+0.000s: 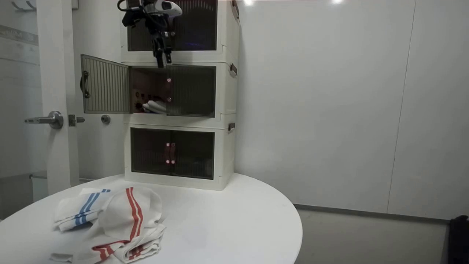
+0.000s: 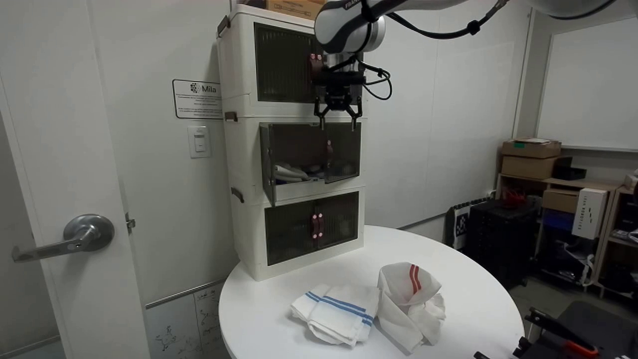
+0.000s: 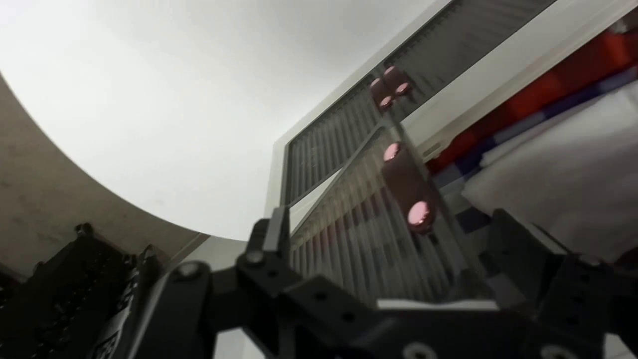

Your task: Open the right door of the cabinet in the middle

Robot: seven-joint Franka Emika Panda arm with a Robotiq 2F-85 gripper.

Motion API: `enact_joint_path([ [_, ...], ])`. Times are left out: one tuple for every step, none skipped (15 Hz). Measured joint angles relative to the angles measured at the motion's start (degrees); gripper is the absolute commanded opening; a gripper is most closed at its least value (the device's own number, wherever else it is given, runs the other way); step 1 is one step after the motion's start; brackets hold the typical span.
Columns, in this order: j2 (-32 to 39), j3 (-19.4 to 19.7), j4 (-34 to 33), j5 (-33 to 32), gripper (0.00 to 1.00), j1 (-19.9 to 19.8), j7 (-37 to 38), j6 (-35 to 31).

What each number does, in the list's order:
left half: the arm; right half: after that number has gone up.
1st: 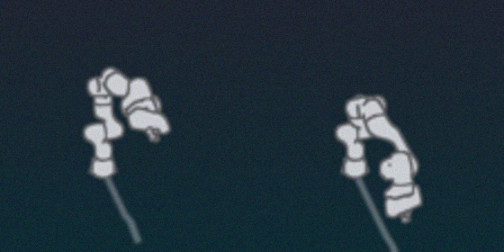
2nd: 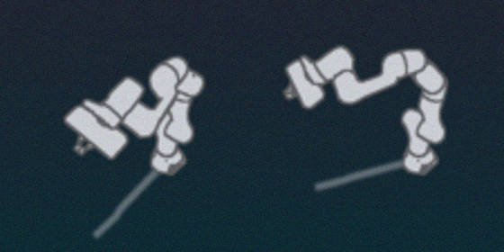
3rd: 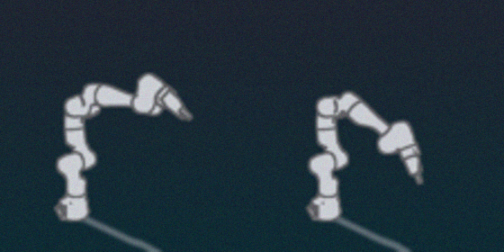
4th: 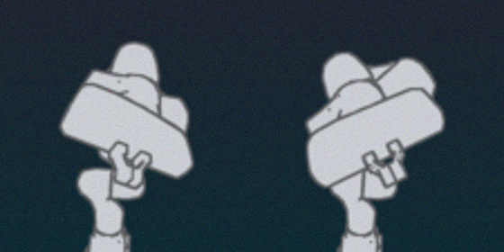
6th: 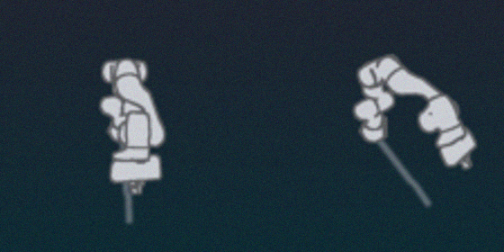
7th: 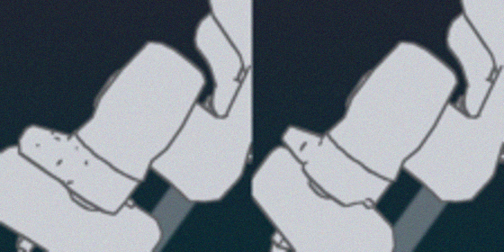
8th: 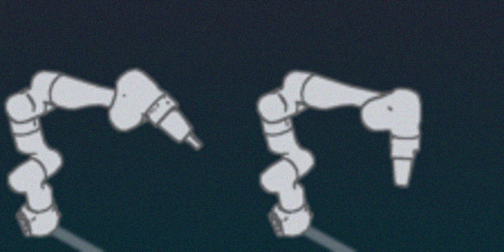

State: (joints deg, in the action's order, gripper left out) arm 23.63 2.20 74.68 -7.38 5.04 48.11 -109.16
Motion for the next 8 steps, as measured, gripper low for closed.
enact_joint_path([
  [-0.31,-0.64,-0.22,2.46,1.00,-0.30,-1.97,-0.14],
  [-0.79,-1.25,-0.37,4.94,1.00,-0.58,-4.09,-0.20],
  [-1.36,-1.85,-0.40,6.97,1.00,-0.85,-5.98,-0.27],
  [-1.89,-2.29,-0.40,8.18,1.00,-1.04,-7.20,-0.41],
  [-2.36,-2.51,-0.39,8.86,1.00,-1.14,-7.94,-0.54],
  [-2.65,-2.54,-0.38,9.03,1.00,-1.16,-8.16,-0.73],
  [-2.70,-2.54,-0.32,9.03,1.00,-1.23,-8.17,-0.89],
  [-2.60,-2.53,-0.18,9.03,1.00,-1.37,-8.16,-0.95],
])
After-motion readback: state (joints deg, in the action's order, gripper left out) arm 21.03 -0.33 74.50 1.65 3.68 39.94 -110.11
